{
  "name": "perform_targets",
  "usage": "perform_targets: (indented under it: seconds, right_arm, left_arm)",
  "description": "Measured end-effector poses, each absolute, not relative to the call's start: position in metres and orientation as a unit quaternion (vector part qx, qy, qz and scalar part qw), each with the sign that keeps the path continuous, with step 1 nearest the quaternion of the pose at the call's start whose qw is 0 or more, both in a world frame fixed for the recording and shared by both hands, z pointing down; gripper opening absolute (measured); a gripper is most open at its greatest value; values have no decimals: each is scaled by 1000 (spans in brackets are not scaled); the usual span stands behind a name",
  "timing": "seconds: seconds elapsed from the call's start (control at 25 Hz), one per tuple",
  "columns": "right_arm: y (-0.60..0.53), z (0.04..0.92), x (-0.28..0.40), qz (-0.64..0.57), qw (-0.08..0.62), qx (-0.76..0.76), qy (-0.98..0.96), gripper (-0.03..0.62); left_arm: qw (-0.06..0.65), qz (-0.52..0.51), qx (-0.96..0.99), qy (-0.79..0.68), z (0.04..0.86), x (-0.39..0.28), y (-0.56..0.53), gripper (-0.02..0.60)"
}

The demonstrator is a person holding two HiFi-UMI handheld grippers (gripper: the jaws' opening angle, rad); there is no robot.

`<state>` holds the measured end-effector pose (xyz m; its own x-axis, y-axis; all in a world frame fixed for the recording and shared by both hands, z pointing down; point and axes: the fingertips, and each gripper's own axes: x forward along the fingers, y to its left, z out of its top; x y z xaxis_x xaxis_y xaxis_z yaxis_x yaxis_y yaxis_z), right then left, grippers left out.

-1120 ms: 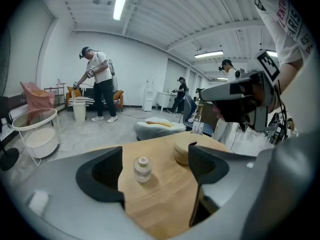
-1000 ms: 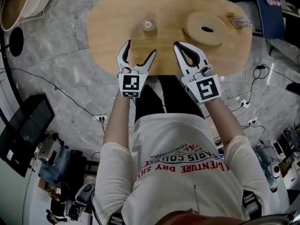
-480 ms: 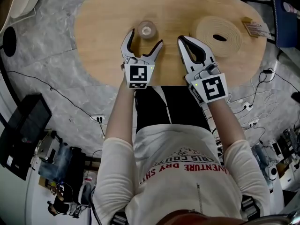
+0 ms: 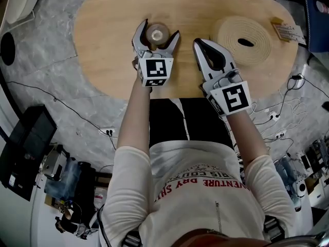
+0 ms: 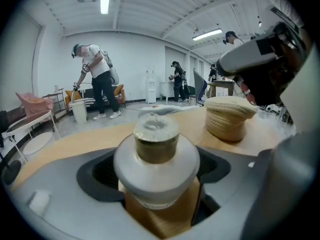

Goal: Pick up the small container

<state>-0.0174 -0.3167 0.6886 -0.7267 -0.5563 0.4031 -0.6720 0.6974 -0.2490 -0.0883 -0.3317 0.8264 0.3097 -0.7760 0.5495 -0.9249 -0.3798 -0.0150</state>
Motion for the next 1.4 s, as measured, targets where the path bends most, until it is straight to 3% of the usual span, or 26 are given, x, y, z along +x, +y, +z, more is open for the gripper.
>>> perform_targets:
  seconds: [0.24,0.36,0.68,0.96,1.4]
  right_arm:
    - [-312,693,-15,199,148,337,-908,-5]
    - [-309,696,-14,197,153,333,-909,-4]
    - [-294,693,-14,183,168,324,-913,-3]
    - [-285,653,-11,183,161,336,-910,-4]
    - [-283,508,4,128,132,359,-915,-5]
  left_arm:
    - [164,235,790,-542,832,-92,-336,422]
    - [158,241,788,-544,831,-92,-337,342]
    - [155,247,798,-527,823,-88,-328,341]
    - [121,237,821,-505,741,-81,-317,342]
    - [79,191,841,-500,554,-81,-292,342]
